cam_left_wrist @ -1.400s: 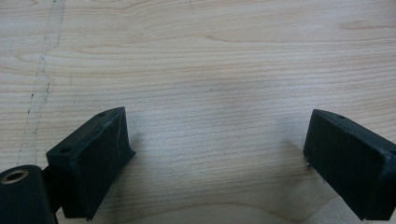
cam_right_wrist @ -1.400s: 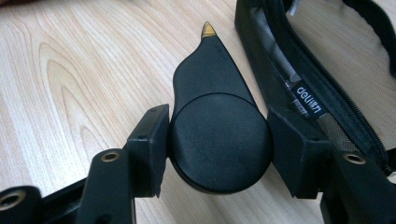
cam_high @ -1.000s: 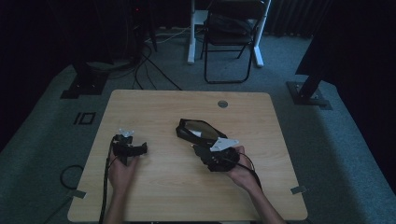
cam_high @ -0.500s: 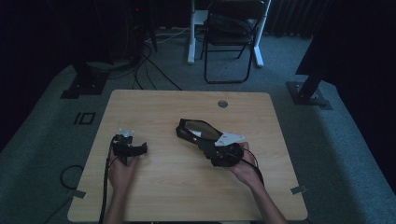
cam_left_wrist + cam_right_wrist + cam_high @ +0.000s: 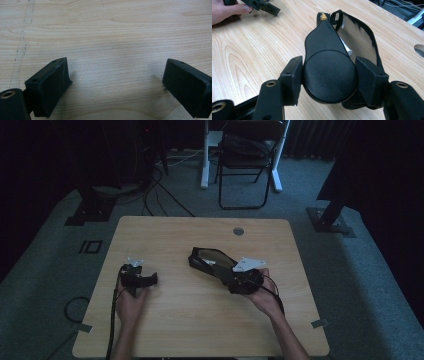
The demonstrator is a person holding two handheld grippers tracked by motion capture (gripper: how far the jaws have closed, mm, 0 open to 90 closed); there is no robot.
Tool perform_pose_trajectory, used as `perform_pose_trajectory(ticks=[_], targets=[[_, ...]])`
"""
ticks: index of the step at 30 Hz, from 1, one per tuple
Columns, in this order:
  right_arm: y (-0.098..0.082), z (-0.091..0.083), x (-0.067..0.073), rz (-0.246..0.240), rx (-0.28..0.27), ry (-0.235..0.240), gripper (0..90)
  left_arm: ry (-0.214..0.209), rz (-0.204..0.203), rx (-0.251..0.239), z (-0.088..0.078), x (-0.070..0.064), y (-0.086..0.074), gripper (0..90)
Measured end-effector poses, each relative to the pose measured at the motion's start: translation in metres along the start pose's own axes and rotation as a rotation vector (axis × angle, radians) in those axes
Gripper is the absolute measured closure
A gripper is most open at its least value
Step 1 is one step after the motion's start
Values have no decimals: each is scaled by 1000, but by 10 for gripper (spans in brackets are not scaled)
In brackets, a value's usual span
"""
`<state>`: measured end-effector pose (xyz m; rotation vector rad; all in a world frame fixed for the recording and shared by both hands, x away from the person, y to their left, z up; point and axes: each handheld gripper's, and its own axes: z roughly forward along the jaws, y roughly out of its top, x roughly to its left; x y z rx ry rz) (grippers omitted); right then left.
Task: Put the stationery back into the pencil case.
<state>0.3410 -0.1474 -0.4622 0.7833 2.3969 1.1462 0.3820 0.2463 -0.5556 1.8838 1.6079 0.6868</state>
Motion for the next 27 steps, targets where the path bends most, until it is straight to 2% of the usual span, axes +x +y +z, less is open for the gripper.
perform_pose_trajectory(ticks=[27], targets=[[16, 2, -18, 30, -25, -22, 417, -1, 0, 0, 0, 0, 0, 72]])
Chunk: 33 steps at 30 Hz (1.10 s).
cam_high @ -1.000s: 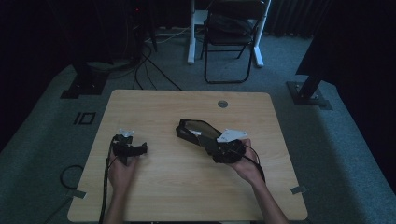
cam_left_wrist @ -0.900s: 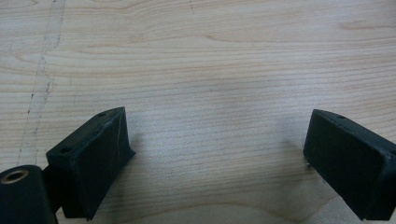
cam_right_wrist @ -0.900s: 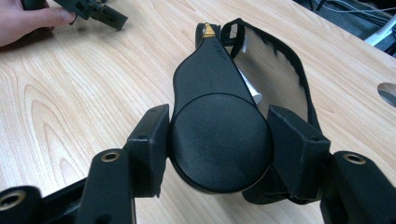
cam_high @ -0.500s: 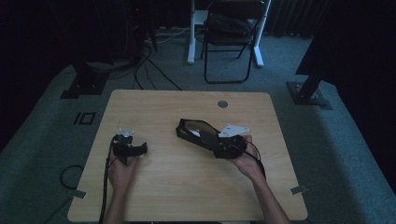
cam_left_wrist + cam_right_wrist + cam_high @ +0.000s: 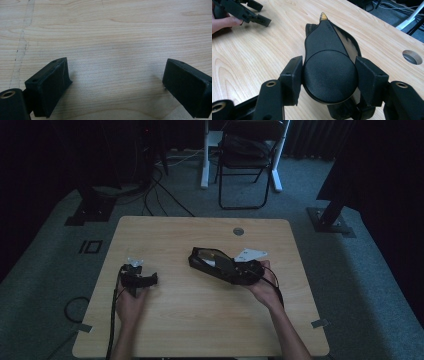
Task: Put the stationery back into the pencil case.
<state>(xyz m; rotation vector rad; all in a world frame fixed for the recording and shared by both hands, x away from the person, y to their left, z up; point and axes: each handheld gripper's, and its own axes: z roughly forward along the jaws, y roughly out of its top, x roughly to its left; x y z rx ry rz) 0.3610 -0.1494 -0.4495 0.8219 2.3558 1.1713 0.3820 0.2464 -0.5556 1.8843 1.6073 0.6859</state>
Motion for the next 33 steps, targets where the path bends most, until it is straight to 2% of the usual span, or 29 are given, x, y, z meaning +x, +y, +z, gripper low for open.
perform_pose_trajectory(ticks=[23, 33], targets=[[9, 5, -14, 36, -24, -23, 417, 1, 0, 0, 0, 0, 0, 72], [11, 13, -19, 50, -27, -24, 417, 1, 0, -1, 0, 0, 0, 72]])
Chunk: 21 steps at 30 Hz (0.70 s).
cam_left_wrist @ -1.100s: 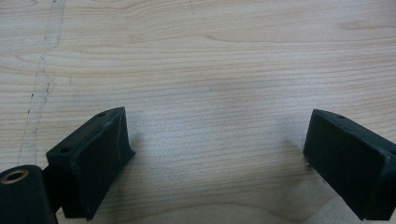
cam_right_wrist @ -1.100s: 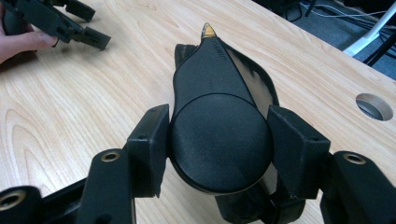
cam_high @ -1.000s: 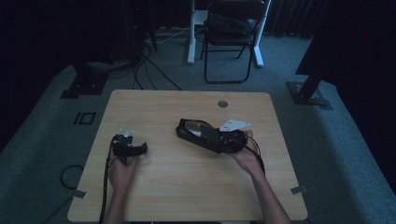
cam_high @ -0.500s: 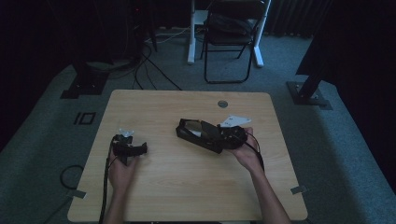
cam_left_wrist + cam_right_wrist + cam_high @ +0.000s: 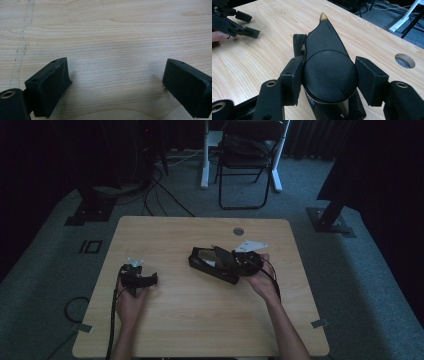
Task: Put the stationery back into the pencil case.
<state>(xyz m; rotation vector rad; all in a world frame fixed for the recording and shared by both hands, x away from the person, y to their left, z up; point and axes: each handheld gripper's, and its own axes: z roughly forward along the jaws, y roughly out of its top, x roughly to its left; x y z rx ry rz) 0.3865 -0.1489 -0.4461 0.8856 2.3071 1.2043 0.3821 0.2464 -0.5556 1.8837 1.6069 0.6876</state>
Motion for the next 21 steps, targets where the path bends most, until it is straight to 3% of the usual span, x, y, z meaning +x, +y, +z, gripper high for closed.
perform_pose_trajectory(ticks=[21], targets=[[-1, 20, -10, 22, 7, 5, 417, 0, -3, -1, 0, 0, 0, 72]])
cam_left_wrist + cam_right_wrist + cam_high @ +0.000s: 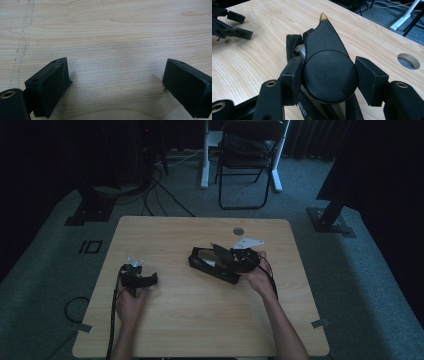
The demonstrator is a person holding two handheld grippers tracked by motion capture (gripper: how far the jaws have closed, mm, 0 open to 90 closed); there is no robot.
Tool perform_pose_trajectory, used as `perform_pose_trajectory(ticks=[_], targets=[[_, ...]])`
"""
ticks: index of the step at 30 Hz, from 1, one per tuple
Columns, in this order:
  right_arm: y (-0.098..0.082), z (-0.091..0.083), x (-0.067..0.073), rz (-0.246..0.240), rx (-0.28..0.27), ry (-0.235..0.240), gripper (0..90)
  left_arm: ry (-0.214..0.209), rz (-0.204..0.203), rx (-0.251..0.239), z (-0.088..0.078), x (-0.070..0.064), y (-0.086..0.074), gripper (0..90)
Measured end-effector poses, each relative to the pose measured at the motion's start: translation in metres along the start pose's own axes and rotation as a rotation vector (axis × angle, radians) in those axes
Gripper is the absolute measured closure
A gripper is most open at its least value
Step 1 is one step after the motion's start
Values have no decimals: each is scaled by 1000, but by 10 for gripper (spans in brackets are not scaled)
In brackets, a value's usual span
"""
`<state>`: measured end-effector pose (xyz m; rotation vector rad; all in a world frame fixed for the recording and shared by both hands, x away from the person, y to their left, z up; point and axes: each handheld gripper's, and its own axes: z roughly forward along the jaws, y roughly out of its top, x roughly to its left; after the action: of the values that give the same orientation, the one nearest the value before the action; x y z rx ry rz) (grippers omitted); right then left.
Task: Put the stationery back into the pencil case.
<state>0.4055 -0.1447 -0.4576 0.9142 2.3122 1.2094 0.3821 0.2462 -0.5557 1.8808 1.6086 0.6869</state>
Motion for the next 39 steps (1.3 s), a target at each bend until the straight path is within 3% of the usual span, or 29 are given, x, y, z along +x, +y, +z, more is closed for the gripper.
perform_pose_trajectory(ticks=[21, 39], targets=[[-2, 19, -5, 9, 27, 13, 417, 0, 0, 0, 0, 0, 0, 72], [-7, 33, -1, -11, 74, 22, 417, 0, 0, 0, 0, 0, 0, 72]])
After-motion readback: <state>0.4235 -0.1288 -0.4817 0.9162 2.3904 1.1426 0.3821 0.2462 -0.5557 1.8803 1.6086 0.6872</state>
